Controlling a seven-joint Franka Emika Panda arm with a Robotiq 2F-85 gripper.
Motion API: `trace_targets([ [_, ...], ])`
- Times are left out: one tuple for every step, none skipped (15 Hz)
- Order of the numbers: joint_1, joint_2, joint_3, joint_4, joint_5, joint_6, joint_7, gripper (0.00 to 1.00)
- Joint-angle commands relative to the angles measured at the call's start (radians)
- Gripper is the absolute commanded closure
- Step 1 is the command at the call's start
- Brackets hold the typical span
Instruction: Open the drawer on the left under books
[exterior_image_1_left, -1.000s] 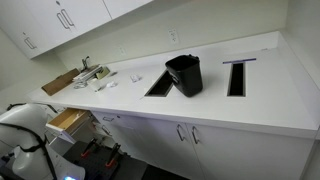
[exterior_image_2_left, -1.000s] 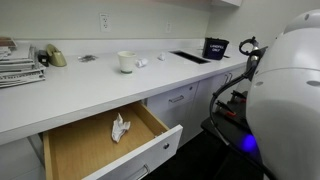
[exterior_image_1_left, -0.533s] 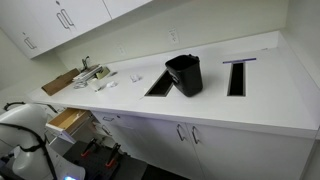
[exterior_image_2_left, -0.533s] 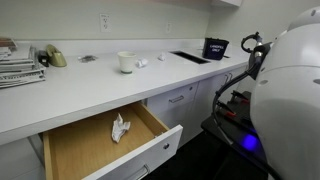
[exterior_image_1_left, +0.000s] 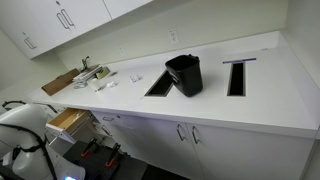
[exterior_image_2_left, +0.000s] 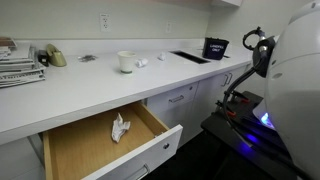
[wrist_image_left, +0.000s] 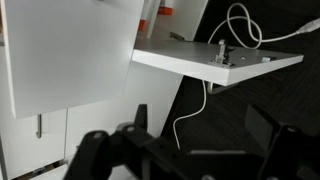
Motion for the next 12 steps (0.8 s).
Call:
trace_targets([
  [-0.074, -0.139, 0.042, -0.231, 0.026, 0.023, 0.124, 0.00],
  [-0.086, -0.160, 0.052, -0.269, 0.024, 0.018, 0.154, 0.00],
  [-0.045, -0.207, -0.033, -0.306, 0.105, 0.062, 0.178, 0.00],
  [-0.049, -0.231, -0.040, -0.347, 0.118, 0.075, 0.206, 0.00],
  [-0.043, -0.260, -0.061, -0.389, 0.143, 0.086, 0.234, 0.00],
  [-0.039, -0.290, -0.080, -0.433, 0.159, 0.102, 0.266, 0.00],
  [-0.035, -0.316, -0.095, -0.474, 0.169, 0.116, 0.299, 0.00],
  [-0.032, -0.347, -0.107, -0.520, 0.179, 0.127, 0.332, 0.00],
  [-0.028, -0.375, -0.117, -0.565, 0.182, 0.138, 0.367, 0.00],
  [-0.026, -0.406, -0.123, -0.611, 0.179, 0.146, 0.401, 0.00],
  [-0.024, -0.439, -0.123, -0.659, 0.182, 0.144, 0.432, 0.00],
  [-0.022, -0.470, -0.122, -0.704, 0.179, 0.142, 0.465, 0.00],
])
